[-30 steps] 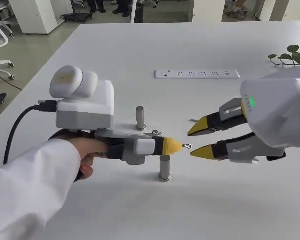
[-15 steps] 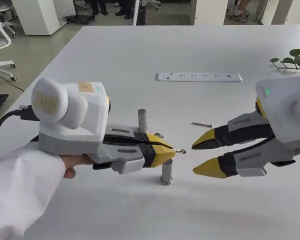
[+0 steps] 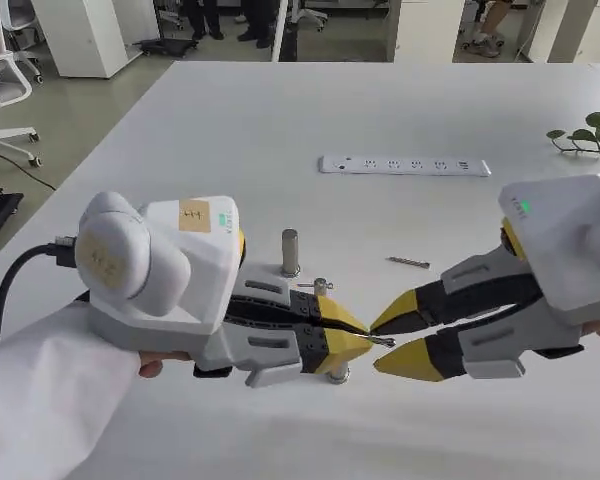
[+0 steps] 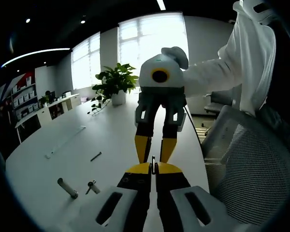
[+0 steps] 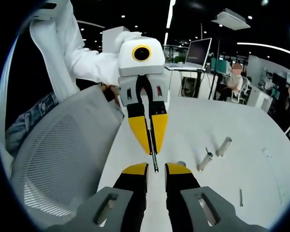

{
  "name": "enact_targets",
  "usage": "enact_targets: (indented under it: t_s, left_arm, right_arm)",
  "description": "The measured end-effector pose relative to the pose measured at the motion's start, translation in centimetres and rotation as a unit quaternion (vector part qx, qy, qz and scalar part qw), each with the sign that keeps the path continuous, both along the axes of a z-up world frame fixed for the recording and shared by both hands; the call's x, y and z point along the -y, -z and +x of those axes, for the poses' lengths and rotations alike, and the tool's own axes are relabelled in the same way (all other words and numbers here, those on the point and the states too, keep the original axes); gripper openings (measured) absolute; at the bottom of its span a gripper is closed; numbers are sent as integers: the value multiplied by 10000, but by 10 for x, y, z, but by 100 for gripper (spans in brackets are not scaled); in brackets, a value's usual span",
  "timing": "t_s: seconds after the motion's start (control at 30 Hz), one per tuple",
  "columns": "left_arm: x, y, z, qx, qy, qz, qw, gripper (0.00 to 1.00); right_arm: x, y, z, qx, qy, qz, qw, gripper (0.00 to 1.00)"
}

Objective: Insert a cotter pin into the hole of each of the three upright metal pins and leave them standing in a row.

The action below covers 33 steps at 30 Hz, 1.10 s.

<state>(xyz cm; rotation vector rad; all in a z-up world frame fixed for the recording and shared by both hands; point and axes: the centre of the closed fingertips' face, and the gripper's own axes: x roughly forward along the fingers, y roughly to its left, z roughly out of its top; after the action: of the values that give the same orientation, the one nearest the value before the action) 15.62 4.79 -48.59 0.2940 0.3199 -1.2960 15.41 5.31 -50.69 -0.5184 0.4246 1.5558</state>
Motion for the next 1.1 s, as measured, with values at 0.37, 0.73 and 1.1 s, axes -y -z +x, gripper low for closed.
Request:
enact_targets:
  t_s: [0.37, 0.73, 1.1]
  left_arm:
    - [-1, 8, -3, 1, 112, 146, 9998, 0]
    - [2, 15, -5, -125, 67, 191, 9997, 1]
    - [-9, 23, 29, 75, -852, 130, 9962, 25]
  right_arm:
    - [4, 5, -1, -63, -78, -75, 9999, 0]
    - [8, 10, -1, -118, -45, -153, 9998, 0]
    - [23, 20, 30, 10, 491, -249, 9985, 0]
